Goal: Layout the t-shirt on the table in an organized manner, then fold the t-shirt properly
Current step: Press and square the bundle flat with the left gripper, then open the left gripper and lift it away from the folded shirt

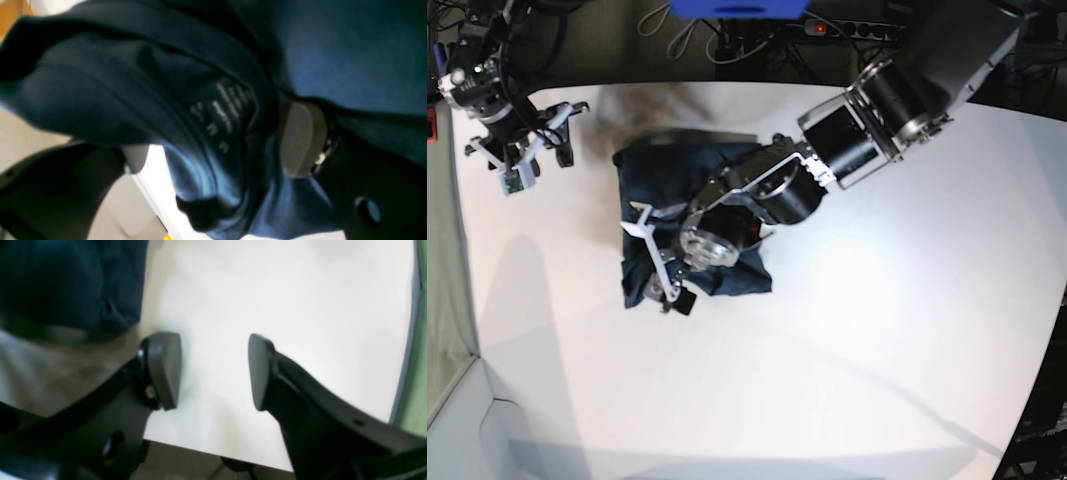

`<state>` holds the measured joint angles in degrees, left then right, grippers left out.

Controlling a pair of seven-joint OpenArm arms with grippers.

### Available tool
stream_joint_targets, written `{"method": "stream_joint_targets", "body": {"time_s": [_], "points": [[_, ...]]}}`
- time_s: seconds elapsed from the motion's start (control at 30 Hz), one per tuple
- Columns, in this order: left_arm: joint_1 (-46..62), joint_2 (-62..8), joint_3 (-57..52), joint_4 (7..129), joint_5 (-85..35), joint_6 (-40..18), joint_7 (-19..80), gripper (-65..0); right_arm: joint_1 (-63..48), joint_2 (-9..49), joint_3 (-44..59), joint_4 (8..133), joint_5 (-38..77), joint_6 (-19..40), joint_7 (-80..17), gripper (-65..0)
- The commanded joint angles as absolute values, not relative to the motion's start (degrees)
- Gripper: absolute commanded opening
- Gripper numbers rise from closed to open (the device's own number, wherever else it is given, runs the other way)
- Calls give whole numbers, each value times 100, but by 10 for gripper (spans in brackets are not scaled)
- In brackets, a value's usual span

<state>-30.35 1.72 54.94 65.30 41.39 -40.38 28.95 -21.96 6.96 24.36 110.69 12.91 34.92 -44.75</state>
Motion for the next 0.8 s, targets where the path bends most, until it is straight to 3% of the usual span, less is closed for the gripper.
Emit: {"method": "stream_joint_targets", "body": {"time_s": [0.0,0.43,0.57,0.77], "points": [[-3275,233,5473,6738,4145,-4000,2862,-91,-2193,760,2457,11160,1376,3512,-4356,-358],[-3389,215,4514,7864,4154,-4000,2862,-89,-2185,760,2457,11160,1376,3512,-4356,-358],[-3222,207,3697,8259,4145,-4000,2862,-89,-2141,760,2457,11178,1376,3512,-4356,-358],[-2501,215,1631,8910,4119,-4000,2862,-91,-1824,760,2457,11187,1385,3512,-4356,-358]]}}
